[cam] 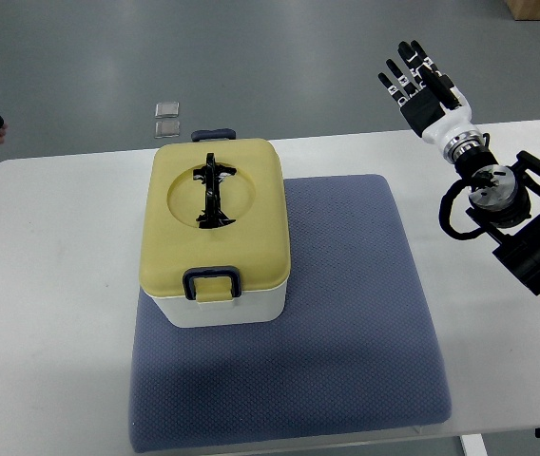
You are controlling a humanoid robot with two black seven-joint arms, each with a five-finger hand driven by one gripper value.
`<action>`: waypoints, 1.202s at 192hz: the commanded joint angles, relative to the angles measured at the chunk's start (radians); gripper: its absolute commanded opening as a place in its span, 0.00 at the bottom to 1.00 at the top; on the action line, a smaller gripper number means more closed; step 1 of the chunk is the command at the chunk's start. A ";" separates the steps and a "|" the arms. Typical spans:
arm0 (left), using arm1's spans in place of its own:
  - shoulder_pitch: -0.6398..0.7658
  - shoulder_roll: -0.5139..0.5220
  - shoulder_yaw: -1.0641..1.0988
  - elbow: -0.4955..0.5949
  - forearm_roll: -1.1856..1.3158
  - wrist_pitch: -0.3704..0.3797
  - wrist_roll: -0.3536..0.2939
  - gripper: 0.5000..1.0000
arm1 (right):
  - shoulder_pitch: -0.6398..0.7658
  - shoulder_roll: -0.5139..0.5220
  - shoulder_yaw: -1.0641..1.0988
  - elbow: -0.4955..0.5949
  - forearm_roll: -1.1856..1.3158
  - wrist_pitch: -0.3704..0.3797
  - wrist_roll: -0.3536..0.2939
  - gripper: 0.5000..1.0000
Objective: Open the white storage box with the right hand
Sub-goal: 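Raise the right hand and swing it over the yellow lid, then lower the right hand onto the black handle and grasp it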
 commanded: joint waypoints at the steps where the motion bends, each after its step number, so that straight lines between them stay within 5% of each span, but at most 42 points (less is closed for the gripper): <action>1: 0.000 0.000 0.000 0.001 0.000 0.000 0.001 1.00 | 0.000 0.000 0.002 -0.001 0.000 0.002 0.000 0.87; 70: 0.000 0.000 0.000 -0.002 0.000 0.000 0.014 1.00 | 0.037 -0.020 -0.019 0.001 -0.037 0.008 -0.015 0.87; 121: 0.000 0.000 0.000 0.001 0.000 0.000 0.019 1.00 | 0.225 -0.060 -0.138 0.001 -0.497 0.089 -0.063 0.86; 148: 0.000 0.000 0.000 0.000 0.000 0.000 0.019 1.00 | 0.391 -0.100 -0.288 0.009 -0.830 0.190 -0.095 0.86; 184: 0.000 0.000 0.000 -0.003 0.000 0.000 0.019 1.00 | 0.623 -0.150 -0.438 0.104 -1.170 0.293 -0.101 0.86; 231: 0.000 0.000 0.000 -0.003 -0.002 0.000 0.019 1.00 | 0.719 -0.195 -0.542 0.417 -1.638 0.319 -0.024 0.86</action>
